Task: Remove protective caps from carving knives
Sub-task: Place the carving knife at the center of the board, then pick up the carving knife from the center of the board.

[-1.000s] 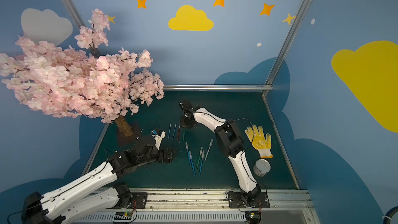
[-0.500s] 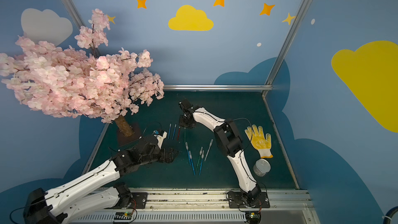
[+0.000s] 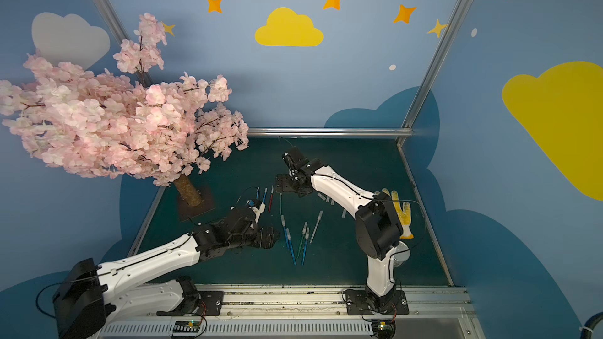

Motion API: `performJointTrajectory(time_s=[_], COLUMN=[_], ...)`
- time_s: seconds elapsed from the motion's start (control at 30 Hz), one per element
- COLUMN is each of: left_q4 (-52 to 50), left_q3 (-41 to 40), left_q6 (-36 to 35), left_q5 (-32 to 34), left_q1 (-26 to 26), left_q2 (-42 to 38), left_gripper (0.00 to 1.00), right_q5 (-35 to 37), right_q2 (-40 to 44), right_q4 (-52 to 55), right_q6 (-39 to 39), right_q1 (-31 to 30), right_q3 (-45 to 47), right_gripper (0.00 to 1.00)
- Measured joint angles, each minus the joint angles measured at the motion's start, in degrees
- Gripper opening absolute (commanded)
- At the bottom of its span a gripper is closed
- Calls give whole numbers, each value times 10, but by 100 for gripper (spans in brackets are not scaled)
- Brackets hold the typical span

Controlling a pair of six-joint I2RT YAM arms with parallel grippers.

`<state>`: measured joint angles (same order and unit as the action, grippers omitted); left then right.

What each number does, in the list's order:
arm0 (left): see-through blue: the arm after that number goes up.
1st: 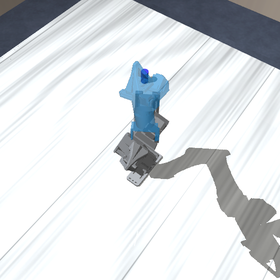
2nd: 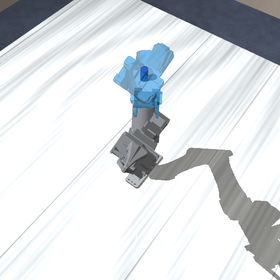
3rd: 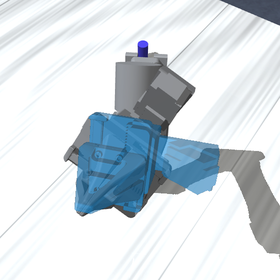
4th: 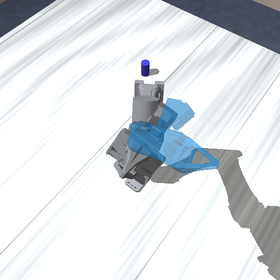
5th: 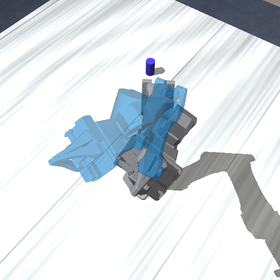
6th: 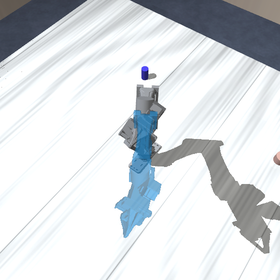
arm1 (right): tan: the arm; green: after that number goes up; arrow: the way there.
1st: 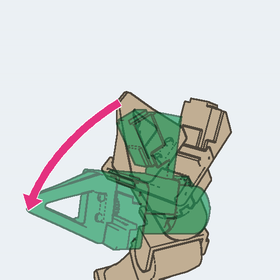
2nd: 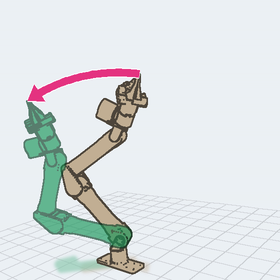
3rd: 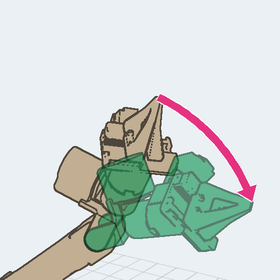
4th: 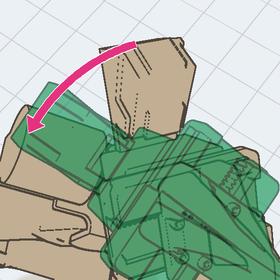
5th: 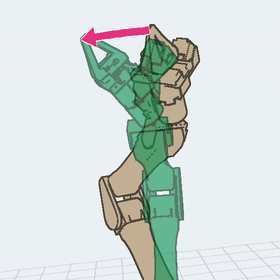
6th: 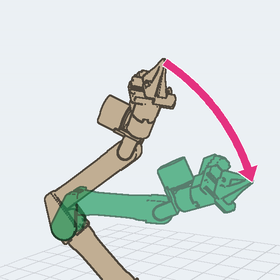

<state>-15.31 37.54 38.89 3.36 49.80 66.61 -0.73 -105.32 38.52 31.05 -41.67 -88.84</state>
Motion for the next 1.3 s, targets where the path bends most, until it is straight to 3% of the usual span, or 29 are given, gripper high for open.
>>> performJointTrajectory(time_s=[0.13,0.33,0.5,0.6,0.87,1.3], left_q4=[6,-2,-13,-24,-40,-50], left_q3=[22,82,106,113,131,154], left_q6=[21,63,89,99,111,115], left_q5=[14,21,21,17,8,-8], left_q1=[15,27,27,27,28,29], left_q2=[52,131,171,190,227,269], left_gripper=[99,74,48,39,30,25], right_q5=[8,8,18,31,61,62], right_q2=[71,173,260,316,435,438], right_q4=[-6,-16,-31,-41,-68,-66], right_q6=[-14,-20,-42,-49,-55,-57], right_q1=[1,3,3,3,4,7], right_q3=[75,175,238,284,366,366], right_gripper=[98,98,98,98,98,98])
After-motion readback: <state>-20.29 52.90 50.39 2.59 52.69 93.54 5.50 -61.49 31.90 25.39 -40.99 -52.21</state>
